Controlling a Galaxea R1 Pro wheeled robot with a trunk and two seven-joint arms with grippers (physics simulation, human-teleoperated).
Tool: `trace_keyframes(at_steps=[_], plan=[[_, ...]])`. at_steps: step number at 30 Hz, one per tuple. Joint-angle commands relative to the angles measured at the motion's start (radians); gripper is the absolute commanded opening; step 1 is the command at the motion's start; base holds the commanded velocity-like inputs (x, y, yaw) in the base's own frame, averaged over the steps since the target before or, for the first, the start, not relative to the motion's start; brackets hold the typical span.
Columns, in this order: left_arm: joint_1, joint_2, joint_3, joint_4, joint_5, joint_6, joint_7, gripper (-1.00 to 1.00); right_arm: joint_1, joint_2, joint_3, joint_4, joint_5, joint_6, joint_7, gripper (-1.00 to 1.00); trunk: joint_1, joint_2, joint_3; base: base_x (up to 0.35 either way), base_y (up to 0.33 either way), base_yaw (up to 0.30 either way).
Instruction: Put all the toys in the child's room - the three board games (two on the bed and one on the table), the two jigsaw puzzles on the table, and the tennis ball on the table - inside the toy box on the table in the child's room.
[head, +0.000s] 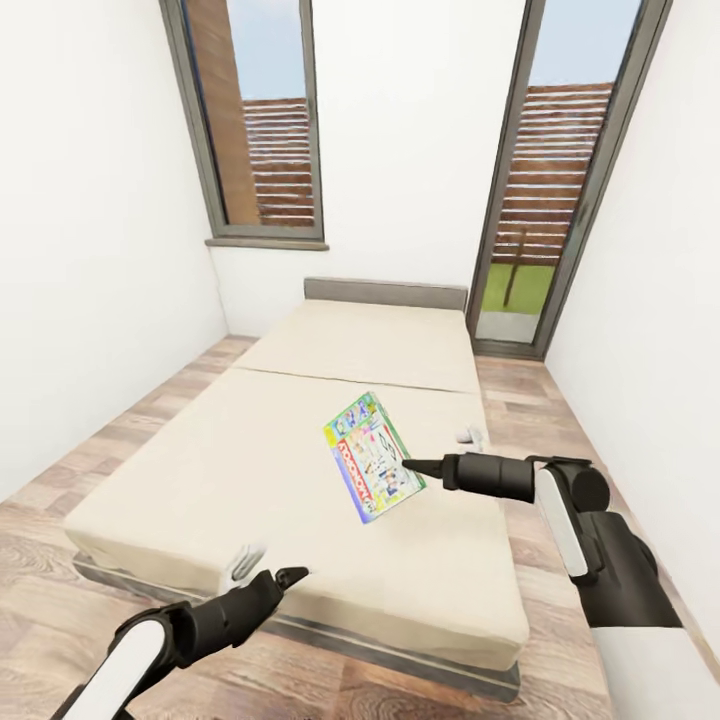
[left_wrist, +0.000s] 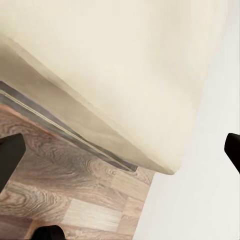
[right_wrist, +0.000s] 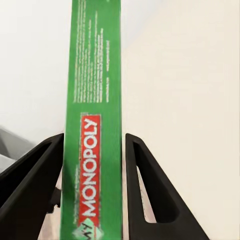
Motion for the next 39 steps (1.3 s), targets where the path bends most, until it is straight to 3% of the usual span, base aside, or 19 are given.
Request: trace_keyframes(at_steps=[1,5,11,16,28,39], plan=[[-0.001,0.001,-0.001,-0.001,0.004,-0.001,0.010,1.00,0.000,0.000,-0.001,-0.004,0.000,0.004,0.006,-1.00,-0.004,0.007,0.001,0.000,0.000,0.212],[-0.001,0.001,-0.001,0.000,-0.024,-0.001,0.011,1.00,-0.001,0.000,-0.003,-0.017,-0.004,0.004,0.005,-1.00,-0.019,0.035,0.009,0.000,0.000,0.212],[-0.001,-0.005,-0.001,0.038,-0.031,-0.004,0.010,1.00,0.000,-0.001,-0.005,-0.023,-0.005,0.004,0.005,-1.00,-0.042,0.077,0.021,0.000,0.000,0.207],[-0.001,-0.010,-0.004,0.056,-0.084,-0.037,0.009,1.00,0.000,-0.002,-0.006,-0.026,-0.004,0.004,0.005,-1.00,-0.062,0.112,0.030,0.000,0.000,0.203],[-0.009,-0.016,-0.008,0.126,-0.093,-0.042,0.007,1.00,0.003,0.003,0.003,-0.045,0.002,0.004,0.005,-1.00,-0.108,0.196,0.053,0.000,0.000,0.189],[-0.010,-0.022,-0.008,0.135,-0.094,-0.058,0.007,1.00,0.004,0.004,0.005,-0.045,0.006,0.004,0.005,-1.00,-0.150,0.273,0.071,0.000,0.000,0.174]])
